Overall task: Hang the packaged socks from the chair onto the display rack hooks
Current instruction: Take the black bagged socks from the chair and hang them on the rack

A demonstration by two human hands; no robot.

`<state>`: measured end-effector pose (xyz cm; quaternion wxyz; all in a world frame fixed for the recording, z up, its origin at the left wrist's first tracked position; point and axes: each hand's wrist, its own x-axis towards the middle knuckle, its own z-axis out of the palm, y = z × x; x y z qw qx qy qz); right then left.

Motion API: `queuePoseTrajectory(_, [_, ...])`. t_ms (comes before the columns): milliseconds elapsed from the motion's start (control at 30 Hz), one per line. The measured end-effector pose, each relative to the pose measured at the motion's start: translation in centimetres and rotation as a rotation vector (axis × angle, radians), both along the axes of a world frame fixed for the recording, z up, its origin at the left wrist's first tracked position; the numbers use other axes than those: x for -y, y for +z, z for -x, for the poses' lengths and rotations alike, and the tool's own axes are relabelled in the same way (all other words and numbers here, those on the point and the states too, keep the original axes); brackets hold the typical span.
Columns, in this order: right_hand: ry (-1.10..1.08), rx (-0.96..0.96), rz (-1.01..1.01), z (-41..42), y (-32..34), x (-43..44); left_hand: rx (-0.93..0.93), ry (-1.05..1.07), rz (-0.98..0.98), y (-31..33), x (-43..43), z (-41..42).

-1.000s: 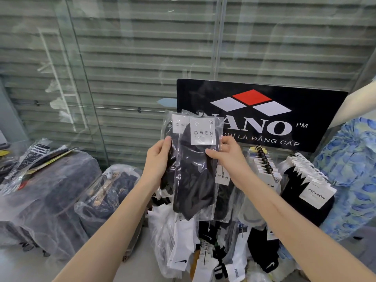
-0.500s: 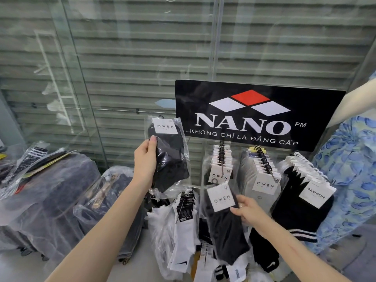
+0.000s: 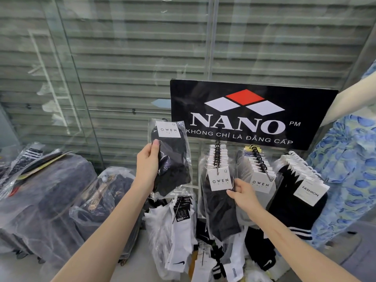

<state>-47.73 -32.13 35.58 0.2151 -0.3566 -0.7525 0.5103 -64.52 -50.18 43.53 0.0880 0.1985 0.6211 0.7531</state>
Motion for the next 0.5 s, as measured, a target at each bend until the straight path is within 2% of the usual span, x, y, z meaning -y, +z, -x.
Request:
queuePoseTrajectory(167, [-0.081,0.131,-0.143,1.3,0.3,-0.3,-0.008,-0.060,0.015,-0.6,0.0,-0.3])
queuePoseTrajectory(267, [-0.036,0.311,-0.158,1.6,1.8,-0.2,-0.016,-0.090,0.033,-0.8,0.0,-0.7])
queuePoseTrajectory(333, [-0.013,0.392,-0.258,1.5,3.5,0.3,-0.016,-0.127,0.021,-0.9,0.2,-0.8])
queuePoseTrajectory(367, [-0.046,0.362,-0.361,1.4,4.6,0.7,-0.017,-0.150,0.013,-0.9,0.3,-0.9])
queuePoseTrajectory(433, [-0.111,0.177,-0.576,1.4,6.9,2.1,-0.015,-0.204,-0.004,-0.9,0.4,-0.9])
queuePoseTrajectory(467, [-0.106,0.070,-0.622,1.5,8.2,2.9,-0.014,-0.241,-0.021,-0.9,0.4,-1.1])
queuePoseTrajectory(500, [-0.069,-0.015,-0.587,1.8,9.4,3.6,-0.012,-0.287,-0.042,-0.8,0.4,-1.2])
